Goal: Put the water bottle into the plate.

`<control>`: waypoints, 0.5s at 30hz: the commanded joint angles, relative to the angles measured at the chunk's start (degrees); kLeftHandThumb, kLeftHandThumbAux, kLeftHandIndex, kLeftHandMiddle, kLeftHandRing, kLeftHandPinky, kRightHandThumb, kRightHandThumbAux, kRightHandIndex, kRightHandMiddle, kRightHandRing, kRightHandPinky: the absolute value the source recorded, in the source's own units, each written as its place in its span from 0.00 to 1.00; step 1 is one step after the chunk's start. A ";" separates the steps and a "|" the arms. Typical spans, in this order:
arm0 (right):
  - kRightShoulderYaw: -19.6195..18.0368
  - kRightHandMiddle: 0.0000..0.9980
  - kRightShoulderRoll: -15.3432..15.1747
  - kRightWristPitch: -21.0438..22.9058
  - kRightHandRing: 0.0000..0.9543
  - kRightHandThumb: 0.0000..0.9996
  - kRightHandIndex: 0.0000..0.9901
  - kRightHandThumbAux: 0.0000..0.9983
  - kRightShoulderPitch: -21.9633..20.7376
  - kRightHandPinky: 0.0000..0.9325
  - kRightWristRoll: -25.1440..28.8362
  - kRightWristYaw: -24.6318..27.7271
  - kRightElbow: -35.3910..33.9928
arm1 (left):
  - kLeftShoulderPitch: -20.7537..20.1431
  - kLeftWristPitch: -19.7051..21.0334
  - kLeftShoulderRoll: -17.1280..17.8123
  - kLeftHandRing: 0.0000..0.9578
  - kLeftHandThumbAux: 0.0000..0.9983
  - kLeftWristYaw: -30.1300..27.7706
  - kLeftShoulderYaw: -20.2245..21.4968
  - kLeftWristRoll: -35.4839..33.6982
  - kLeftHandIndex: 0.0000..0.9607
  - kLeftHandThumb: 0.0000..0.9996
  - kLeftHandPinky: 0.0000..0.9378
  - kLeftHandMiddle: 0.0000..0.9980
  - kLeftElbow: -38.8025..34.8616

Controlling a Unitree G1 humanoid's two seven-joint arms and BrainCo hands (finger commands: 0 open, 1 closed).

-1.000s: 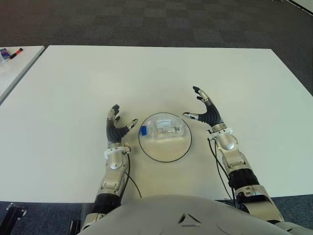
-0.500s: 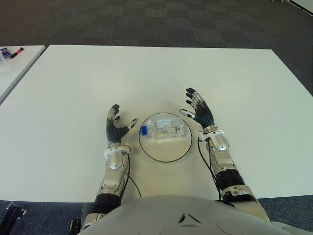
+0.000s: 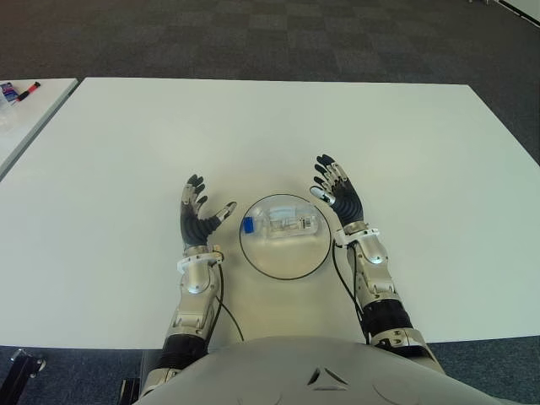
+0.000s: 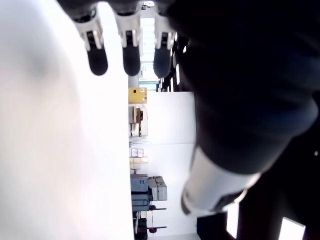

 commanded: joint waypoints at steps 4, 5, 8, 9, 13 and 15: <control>-0.08 0.00 1.63 3.38 0.00 0.05 0.00 0.66 1.42 0.02 1.39 0.78 -1.05 | 0.59 -0.80 -4.04 0.17 0.96 0.42 1.07 -2.42 0.12 0.00 0.22 0.15 -0.67; -0.04 0.00 1.80 3.57 0.00 0.05 0.00 0.66 1.59 0.02 1.41 0.81 -1.16 | 0.61 -0.95 -4.16 0.17 0.96 0.28 1.12 -2.81 0.12 0.00 0.22 0.15 -0.71; 0.04 0.00 2.22 3.98 0.00 0.05 0.00 0.67 2.03 0.02 1.28 0.88 -1.50 | 0.66 -1.38 -4.35 0.17 0.97 -0.07 1.21 -3.50 0.12 0.00 0.22 0.16 -0.77; 0.07 0.00 2.36 4.06 0.00 0.06 0.00 0.67 2.18 0.02 1.21 0.88 -1.62 | 0.68 -1.54 -4.38 0.17 0.97 -0.19 1.20 -3.68 0.12 0.00 0.22 0.16 -0.79; 0.12 0.00 2.73 4.93 0.00 0.06 0.00 0.67 2.64 0.02 1.04 0.91 -2.17 | 0.67 -1.88 -4.49 0.17 0.98 -0.52 1.14 -4.49 0.13 0.00 0.22 0.16 -1.01; 0.19 0.00 2.93 5.33 0.00 0.06 0.00 0.67 2.89 0.02 0.91 0.86 -2.44 | 0.71 -1.89 -4.48 0.17 0.99 -0.49 1.07 -4.71 0.13 0.00 0.22 0.16 -1.17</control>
